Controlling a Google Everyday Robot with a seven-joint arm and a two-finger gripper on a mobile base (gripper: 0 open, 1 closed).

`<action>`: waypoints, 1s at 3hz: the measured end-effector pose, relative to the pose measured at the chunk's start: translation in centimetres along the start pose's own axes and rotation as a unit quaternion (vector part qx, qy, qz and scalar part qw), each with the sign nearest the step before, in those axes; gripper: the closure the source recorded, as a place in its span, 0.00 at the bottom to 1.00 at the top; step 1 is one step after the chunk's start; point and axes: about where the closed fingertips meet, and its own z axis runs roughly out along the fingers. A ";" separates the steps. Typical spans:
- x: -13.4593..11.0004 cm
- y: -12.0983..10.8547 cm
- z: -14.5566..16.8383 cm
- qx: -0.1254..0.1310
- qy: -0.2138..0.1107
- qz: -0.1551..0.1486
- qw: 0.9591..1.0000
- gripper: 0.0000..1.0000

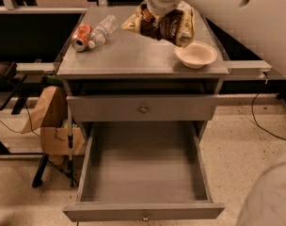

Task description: Pick brown chip bag from middle drawer and place on counter

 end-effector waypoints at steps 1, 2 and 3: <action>-3.4 1.1 3.1 -0.029 -0.069 -0.005 0.997 1.00; -6.7 2.8 5.7 -0.061 -0.123 -0.025 0.990 1.00; -7.9 4.2 9.1 -0.092 -0.154 -0.029 0.983 0.83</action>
Offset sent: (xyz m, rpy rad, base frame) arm 0.1042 0.1045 -0.0161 0.1797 -0.1658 0.3817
